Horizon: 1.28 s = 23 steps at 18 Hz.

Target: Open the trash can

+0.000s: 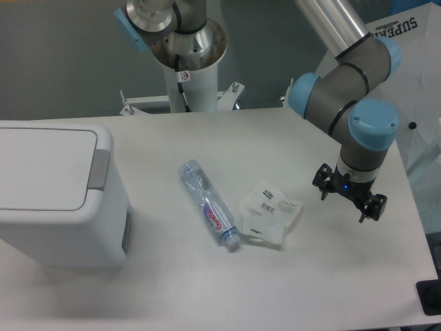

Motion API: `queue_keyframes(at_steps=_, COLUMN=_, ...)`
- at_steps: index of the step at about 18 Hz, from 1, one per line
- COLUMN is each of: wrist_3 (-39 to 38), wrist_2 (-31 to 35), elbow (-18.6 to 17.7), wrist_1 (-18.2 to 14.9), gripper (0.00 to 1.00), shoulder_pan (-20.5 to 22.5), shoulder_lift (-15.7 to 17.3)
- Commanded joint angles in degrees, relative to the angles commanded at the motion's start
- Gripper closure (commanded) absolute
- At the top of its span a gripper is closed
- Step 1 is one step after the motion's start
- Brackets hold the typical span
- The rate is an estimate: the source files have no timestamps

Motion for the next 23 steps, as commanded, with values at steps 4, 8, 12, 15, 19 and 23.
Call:
queue_keyframes(at_steps=4, wrist_3=0.0, wrist_2=0.0, elbow=0.0, wrist_1=0.0, gripper=0.0, shoulder_pan=0.0, shoulder_lift=0.1)
queue_keyframes(at_steps=8, wrist_3=-0.1, wrist_2=-1.8, elbow=0.0, wrist_1=-0.1, gripper=0.0, shoulder_pan=0.4, shoulder_lift=0.0)
queue_keyframes(at_steps=12, wrist_3=-1.2, wrist_2=-1.9, elbow=-1.8, wrist_1=0.0, gripper=0.0, shoulder_pan=0.6, shoulder_lift=1.3)
queue_keyframes(at_steps=15, wrist_3=-4.5, wrist_2=-1.8, elbow=-2.4, wrist_1=0.1, gripper=0.0, shoulder_pan=-0.1, shoulder_lift=2.7)
queue_keyframes(at_steps=19, wrist_3=-4.7, wrist_2=-1.8, elbow=-2.6, wrist_1=0.3, gripper=0.0, shoulder_pan=-0.8, shoulder_lift=4.0)
queue_keyframes(at_steps=23, wrist_3=-10.8, wrist_2=-1.8, elbow=-2.6, wrist_1=1.0, gripper=0.0, shoulder_pan=-3.1, shoulder_lift=3.9)
